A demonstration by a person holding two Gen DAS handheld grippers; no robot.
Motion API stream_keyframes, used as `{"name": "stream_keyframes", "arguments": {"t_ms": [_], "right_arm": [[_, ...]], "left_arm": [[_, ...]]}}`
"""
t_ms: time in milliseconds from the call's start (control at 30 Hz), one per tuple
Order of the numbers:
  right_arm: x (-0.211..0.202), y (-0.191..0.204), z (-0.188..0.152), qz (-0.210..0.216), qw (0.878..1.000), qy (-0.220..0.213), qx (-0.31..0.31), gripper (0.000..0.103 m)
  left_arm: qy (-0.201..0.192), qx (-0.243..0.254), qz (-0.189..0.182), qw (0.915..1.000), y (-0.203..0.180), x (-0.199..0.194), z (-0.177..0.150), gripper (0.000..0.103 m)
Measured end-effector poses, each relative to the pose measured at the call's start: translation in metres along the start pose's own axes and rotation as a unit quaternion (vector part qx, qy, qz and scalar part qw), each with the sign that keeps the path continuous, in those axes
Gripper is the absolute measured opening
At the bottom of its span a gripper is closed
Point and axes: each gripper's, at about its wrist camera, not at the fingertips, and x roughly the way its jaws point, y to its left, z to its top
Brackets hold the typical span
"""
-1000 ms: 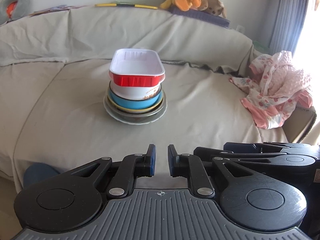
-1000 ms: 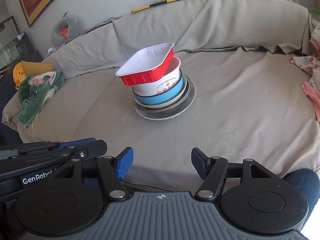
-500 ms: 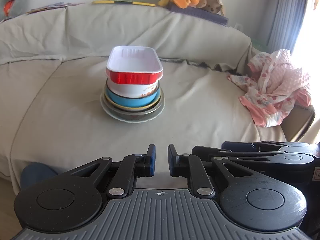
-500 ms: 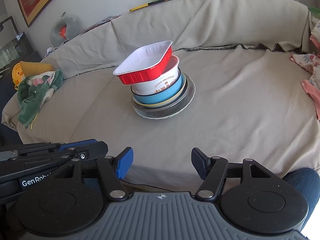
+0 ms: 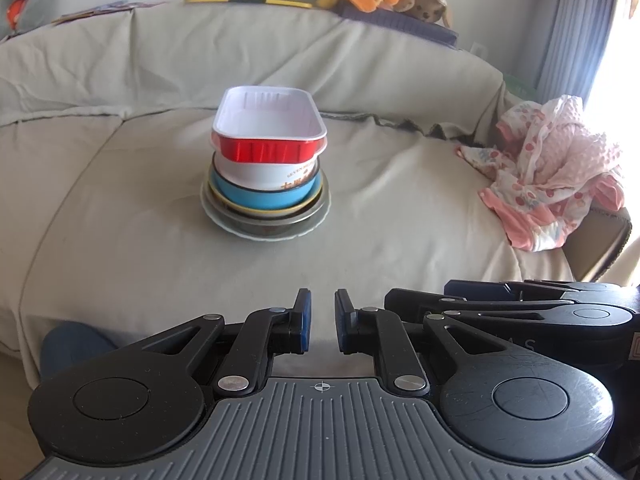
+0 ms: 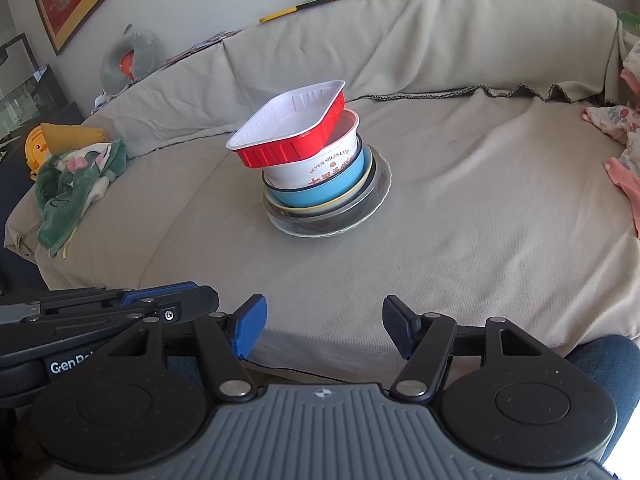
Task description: Organize plates and bowls
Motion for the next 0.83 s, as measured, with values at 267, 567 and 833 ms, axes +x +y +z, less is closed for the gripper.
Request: {"name": "stream_keyframes", "arguments": {"t_ms": [267,567,833], "right_arm": [[0.0004,-0.0002,0.0003,0.0,1.0,0.001,0.0,0.065],[0.0012,-0.0008,0.0002,0.0,1.0,0.002,0.0,0.065],[0.0055,-0.005,0.0007,0.005,1.0,0.004,0.001,0.065]], "left_arm": [[0.001,-0.001,0.0,1.0,0.0,0.0005,-0.0006,0.014],[0.001,-0.001,-0.001,1.0,-0.0002,0.0009,-0.0013,0.014],[-0.005,0.0,-0.004,1.0,0.0002,0.0089,-0.0011,0.014]]}}
